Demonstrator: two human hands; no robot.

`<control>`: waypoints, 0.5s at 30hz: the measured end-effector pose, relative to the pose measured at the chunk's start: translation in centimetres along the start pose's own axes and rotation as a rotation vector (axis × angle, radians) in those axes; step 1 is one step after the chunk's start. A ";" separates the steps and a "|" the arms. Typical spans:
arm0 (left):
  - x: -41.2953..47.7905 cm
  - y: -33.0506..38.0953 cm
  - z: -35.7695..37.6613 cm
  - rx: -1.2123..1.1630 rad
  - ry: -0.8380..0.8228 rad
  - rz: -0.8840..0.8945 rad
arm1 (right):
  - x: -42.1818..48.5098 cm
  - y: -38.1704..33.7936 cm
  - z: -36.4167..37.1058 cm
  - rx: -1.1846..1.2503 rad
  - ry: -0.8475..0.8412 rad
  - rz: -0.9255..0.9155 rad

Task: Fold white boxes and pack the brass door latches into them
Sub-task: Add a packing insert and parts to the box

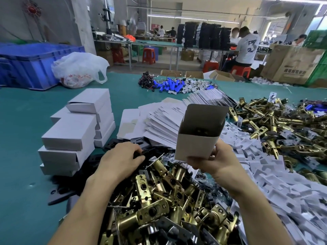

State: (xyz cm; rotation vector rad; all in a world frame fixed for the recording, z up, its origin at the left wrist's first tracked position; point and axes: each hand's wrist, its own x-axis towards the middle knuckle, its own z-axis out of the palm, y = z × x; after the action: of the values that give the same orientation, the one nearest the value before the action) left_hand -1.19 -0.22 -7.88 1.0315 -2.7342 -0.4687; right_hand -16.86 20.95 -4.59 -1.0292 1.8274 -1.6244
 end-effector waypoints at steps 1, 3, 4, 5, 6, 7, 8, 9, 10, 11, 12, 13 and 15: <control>0.0 0.0 0.1 -0.022 0.019 0.015 | 0.1 0.0 -0.1 -0.009 0.005 -0.013; 0.1 -0.2 0.2 -0.090 0.058 0.043 | 0.2 0.0 -0.3 -0.025 0.013 -0.020; 0.1 -0.2 0.1 -0.130 0.094 0.052 | 0.2 0.1 -0.3 -0.034 0.010 -0.013; 0.1 0.0 -0.2 -0.179 0.138 0.058 | 0.2 0.1 -0.3 -0.041 0.005 -0.006; 0.0 0.2 -0.4 -0.237 0.198 0.069 | 0.1 0.2 -0.4 -0.040 0.003 -0.002; -0.1 0.6 -0.9 -0.301 0.261 0.087 | 0.1 0.4 -0.4 -0.035 0.008 0.003; -0.3 1.0 -1.4 -0.377 0.314 0.104 | 0.1 0.5 -0.4 -0.028 0.019 0.011; -0.6 1.5 -2.1 -0.472 0.346 0.122 | 0.0 0.6 -0.5 -0.023 0.030 0.024; -0.9 1.9 -2.8 -0.575 0.361 0.153 | 0.0 0.7 -0.5 -0.022 0.039 0.041; -1.3 2.3 -3.5 -0.666 0.370 0.201 | 0.0 0.7 -0.6 -0.023 0.045 0.060; -1.7 2.8 -4.2 -0.745 0.384 0.257 | 0.0 0.8 -0.7 -0.028 0.048 0.077; -2.1 3.3 -4.8 -0.821 0.409 0.308 | 0.0 0.9 -0.7 -0.036 0.049 0.093; -3.0 4.3 -6.1 -0.980 0.470 0.398 | 0.0 0.9 -0.7 -0.061 0.051 0.119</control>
State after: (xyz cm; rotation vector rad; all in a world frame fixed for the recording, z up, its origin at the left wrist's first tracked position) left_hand 0.11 3.38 -0.85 0.2705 -1.8186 -1.1360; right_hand -17.62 21.40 -5.36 -0.8937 1.9443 -1.5457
